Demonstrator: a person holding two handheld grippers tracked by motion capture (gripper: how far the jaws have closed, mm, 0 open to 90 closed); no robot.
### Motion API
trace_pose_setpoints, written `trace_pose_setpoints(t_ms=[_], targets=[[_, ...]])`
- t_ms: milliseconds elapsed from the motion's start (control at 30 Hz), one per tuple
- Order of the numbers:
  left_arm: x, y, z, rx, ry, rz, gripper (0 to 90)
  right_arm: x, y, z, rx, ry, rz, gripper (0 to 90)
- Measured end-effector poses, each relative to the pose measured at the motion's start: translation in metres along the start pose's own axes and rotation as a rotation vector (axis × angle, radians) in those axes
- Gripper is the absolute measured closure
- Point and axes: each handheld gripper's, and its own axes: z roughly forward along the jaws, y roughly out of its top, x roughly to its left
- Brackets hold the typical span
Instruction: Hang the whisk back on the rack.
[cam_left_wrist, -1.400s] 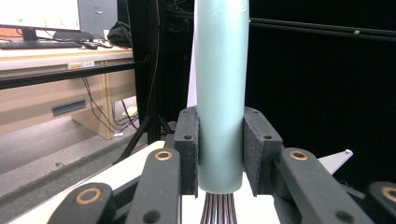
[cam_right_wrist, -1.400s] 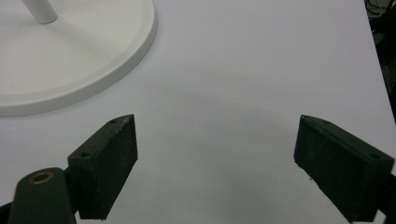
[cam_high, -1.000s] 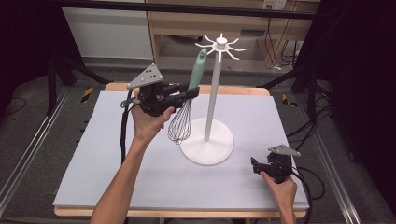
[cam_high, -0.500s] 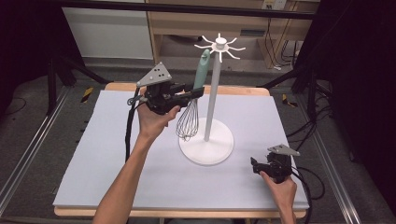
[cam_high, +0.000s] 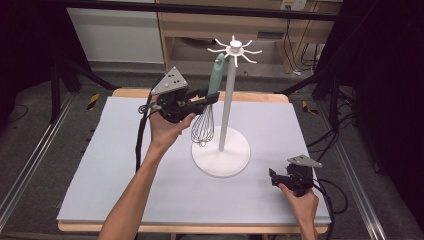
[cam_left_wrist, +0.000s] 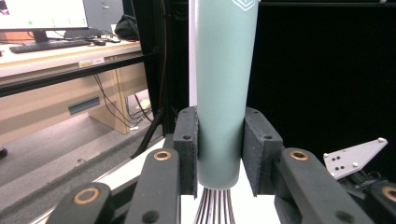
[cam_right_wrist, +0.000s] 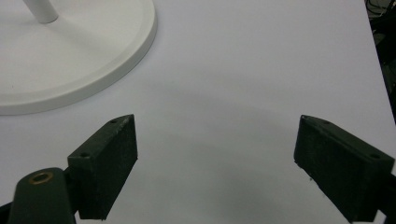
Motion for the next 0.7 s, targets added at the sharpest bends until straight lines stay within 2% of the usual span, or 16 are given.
trace_pose_setpoints(t_ms=[167, 433, 533, 633, 700], targets=[[-0.001, 0.001, -0.003, -0.003, 0.021, 0.003, 62.6, 0.0, 0.0, 0.001, 0.0, 0.0, 0.004, 13.8], [0.0, -0.002, -0.022, -0.022, 0.046, 0.002, 56.8, -0.001, 0.001, -0.001, -0.005, -0.006, 0.013, 13.8], [0.002, -0.008, -0.031, -0.028, 0.064, -0.011, 53.9, -0.001, 0.001, -0.001, -0.009, -0.005, 0.012, 13.7], [0.003, -0.017, -0.038, 0.002, 0.088, 0.002, 51.9, -0.002, 0.001, -0.001, -0.009, 0.0, 0.017, 13.4], [0.005, -0.024, -0.043, 0.0, 0.088, -0.016, 51.0, -0.002, 0.002, -0.001, -0.011, 0.0, 0.021, 13.0]])
